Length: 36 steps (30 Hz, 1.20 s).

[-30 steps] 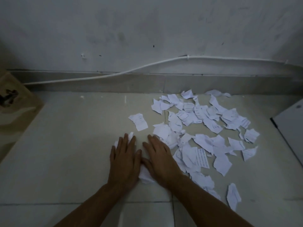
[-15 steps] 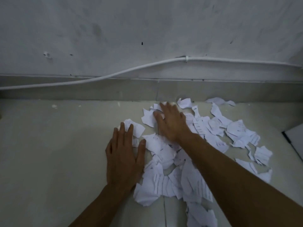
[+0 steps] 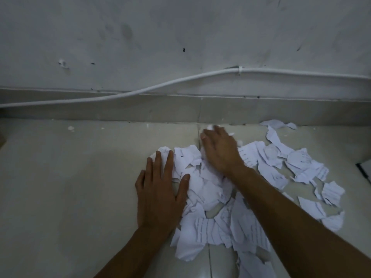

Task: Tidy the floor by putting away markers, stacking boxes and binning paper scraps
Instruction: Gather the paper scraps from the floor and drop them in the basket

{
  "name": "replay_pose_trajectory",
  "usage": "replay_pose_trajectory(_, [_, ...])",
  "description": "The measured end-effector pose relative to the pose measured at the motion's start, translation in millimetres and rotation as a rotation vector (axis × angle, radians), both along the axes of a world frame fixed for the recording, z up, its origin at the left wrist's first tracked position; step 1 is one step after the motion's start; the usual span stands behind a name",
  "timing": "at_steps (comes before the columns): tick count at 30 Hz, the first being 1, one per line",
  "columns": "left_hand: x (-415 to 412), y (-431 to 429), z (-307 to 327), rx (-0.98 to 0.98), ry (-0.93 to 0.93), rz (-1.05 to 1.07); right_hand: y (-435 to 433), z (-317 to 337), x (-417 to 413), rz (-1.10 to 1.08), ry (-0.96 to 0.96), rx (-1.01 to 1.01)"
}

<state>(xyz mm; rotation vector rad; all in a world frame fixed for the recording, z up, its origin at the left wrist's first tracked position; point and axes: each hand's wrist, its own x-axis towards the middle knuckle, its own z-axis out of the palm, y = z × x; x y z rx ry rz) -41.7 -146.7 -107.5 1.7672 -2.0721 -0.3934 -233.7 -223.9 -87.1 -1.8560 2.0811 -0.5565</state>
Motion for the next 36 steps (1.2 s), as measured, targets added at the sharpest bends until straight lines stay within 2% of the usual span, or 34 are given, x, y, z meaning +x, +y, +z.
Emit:
replay_pose_trajectory(3, [0.7, 0.5, -1.6, 0.004, 0.024, -0.028, 19.1, 7.1, 27.0, 0.235, -0.213, -0.025])
replay_pose_trajectory(6, [3.0, 2.2, -0.6, -0.015, 0.039, -0.056, 31.8, 21.0, 40.2, 0.336, -0.338, -0.068])
replay_pose_trajectory(9, [6.4, 3.5, -0.7, -0.029, 0.146, -0.061, 33.3, 23.1, 32.6, 0.218, -0.115, -0.216])
replay_pose_trajectory(10, [7.6, 4.9, -0.9, -0.025, 0.178, -0.069, 35.7, 23.2, 28.4, 0.155, -0.023, -0.166])
replay_pose_trajectory(12, [11.4, 9.4, -1.6, -0.022, 0.217, -0.094, 43.7, 21.5, 23.1, 0.150, 0.047, 0.060])
replay_pose_trajectory(14, [14.3, 12.3, -3.2, -0.011, 0.251, -0.126, 56.7, 17.7, 24.1, 0.277, 0.020, 0.232])
replay_pose_trajectory(18, [17.8, 12.3, 0.4, 0.009, 0.312, -0.162, 85.6, 25.7, 21.1, 0.350, -0.173, 0.234])
replay_pose_trajectory(22, [19.6, 13.8, 6.7, 0.017, 0.401, -0.163, 116.6, 24.4, 11.5, 0.396, 0.004, 0.206])
replay_pose_trajectory(25, [21.0, 11.8, 5.5, 0.003, 0.333, -0.212, 137.0, 6.0, 29.3, 0.487, 0.153, 0.141])
replay_pose_trajectory(27, [20.6, 11.6, 7.2, 0.005, 0.299, -0.241, 140.0, -8.1, 45.9, 0.465, 0.224, 0.082])
replay_pose_trajectory(31, [21.4, 15.9, 11.3, -0.003, 0.317, -0.235, 117.9, -15.1, 64.9, 0.351, 0.142, -0.036])
replay_pose_trajectory(36, [23.6, 17.1, 8.0, 0.005, 0.397, -0.205, 89.9, -10.8, 67.3, 0.393, 0.020, -0.022])
